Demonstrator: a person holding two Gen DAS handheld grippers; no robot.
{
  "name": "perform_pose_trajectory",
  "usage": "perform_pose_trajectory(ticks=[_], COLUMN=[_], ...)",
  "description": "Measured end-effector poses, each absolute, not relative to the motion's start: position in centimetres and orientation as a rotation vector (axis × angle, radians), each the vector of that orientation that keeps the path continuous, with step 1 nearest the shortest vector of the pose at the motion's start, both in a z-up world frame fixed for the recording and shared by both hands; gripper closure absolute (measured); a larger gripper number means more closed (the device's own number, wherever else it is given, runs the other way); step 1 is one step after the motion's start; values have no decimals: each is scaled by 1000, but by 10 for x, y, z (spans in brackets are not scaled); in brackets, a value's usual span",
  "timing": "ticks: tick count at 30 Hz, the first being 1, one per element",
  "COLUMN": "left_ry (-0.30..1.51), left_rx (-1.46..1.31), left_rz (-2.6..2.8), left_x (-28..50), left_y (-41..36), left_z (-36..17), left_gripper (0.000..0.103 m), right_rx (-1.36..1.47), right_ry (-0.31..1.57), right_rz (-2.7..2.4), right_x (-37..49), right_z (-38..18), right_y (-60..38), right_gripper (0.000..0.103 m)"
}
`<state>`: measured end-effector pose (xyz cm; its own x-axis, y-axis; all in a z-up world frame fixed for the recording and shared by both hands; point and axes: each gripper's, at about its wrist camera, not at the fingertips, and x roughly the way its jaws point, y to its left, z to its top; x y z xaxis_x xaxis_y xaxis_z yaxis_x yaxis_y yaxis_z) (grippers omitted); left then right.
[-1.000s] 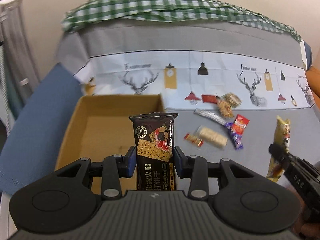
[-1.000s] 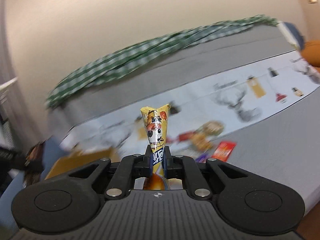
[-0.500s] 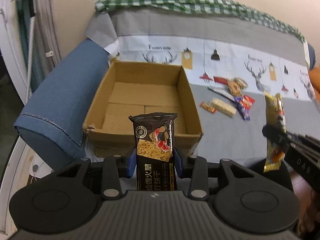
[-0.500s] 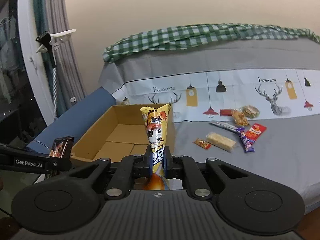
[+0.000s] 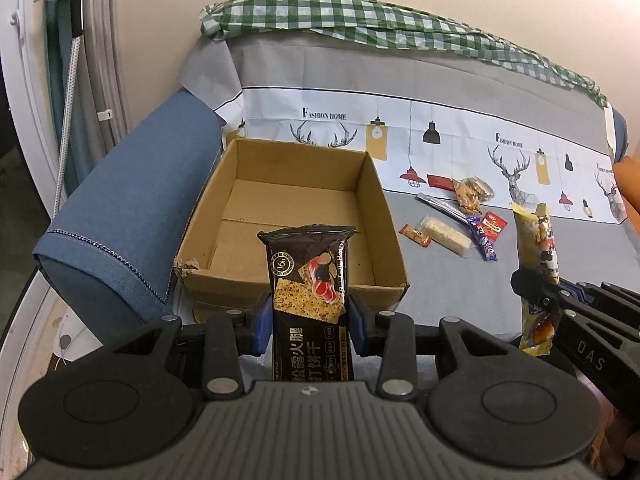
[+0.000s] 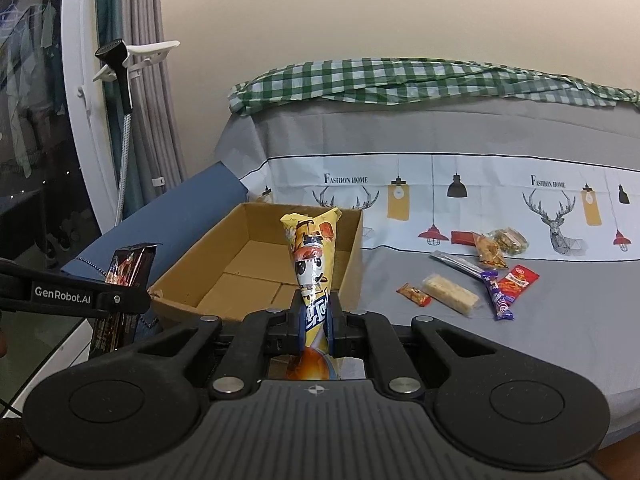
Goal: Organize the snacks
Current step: 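Carry the dark biscuit pack and yellow wafer stick over the cardboard box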
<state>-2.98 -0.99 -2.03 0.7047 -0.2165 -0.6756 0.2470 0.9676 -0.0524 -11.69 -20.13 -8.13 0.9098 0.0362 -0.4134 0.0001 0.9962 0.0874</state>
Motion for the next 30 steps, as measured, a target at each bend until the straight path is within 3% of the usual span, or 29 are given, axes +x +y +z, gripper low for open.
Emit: perform_pose_trajectory(ticks=[14, 30], left_ry=[764, 776], left_rx=[33, -9], left_rz=[-229, -214], left_x=[1, 97], left_y=[-2, 5], left_z=[-27, -26], left_gripper=[60, 60], right_rx=[50, 72], right_ry=[484, 518], right_rz=[37, 65], right_x=[-97, -10], right_z=[-89, -95], right_y=[-203, -187], right_gripper=[94, 94])
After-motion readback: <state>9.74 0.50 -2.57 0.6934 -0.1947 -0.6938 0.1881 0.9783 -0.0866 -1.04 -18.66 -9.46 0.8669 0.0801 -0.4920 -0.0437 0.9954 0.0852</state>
